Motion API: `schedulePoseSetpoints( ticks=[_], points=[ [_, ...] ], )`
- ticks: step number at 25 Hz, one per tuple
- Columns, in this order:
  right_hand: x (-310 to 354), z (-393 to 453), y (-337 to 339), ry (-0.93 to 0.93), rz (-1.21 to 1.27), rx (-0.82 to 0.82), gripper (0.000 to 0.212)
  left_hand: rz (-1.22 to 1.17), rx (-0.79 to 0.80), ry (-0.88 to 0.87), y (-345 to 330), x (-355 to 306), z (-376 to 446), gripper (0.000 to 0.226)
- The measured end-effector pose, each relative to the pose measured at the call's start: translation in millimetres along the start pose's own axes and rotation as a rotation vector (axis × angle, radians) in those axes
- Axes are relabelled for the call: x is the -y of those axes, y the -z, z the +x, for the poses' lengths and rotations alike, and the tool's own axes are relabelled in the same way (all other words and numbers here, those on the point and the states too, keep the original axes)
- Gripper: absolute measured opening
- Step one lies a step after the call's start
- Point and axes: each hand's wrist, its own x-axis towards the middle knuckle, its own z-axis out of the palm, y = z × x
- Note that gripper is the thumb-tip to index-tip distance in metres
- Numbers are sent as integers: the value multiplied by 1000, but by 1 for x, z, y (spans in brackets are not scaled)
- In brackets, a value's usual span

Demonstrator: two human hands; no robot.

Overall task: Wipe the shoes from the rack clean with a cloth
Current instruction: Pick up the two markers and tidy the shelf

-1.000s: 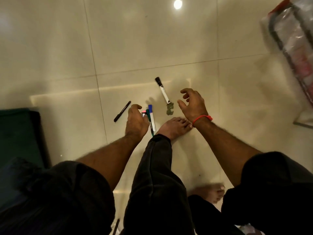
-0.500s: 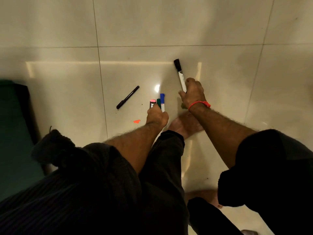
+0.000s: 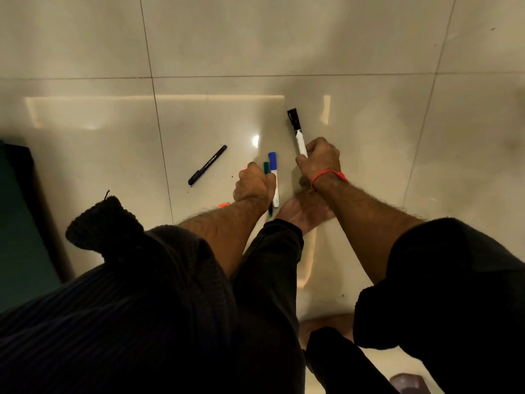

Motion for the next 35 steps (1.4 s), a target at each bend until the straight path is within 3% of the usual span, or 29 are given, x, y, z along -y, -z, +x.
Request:
schedulePoseSetpoints(
  ticks=[5,10,14,17,24,30,35],
  points=[
    [-11,-1,11,6,79,10,26,-14,22,-52,-5,-19,1,44],
    [-21,-7,9,4,141,20,25,161,56,-138,-20,-26,4,40],
    [-29,-18,17,-13,236,25,22,41,-34,-148,-11,-37,-5,39],
    [-26,-40,43,-23,328,-34,18,-96,-59,-259,9,-56,-28,31],
    [-30,-119,132,-67,561,-187,22,-151,-50,-576,44,-128,-130,30],
    [-85,-232,221,-184,856,-433,16,-71,121,-715,49,-170,-260,33],
    [-162,-354,275,-279,1082,-680,15,28,289,-847,15,-196,-402,31]
  ],
)
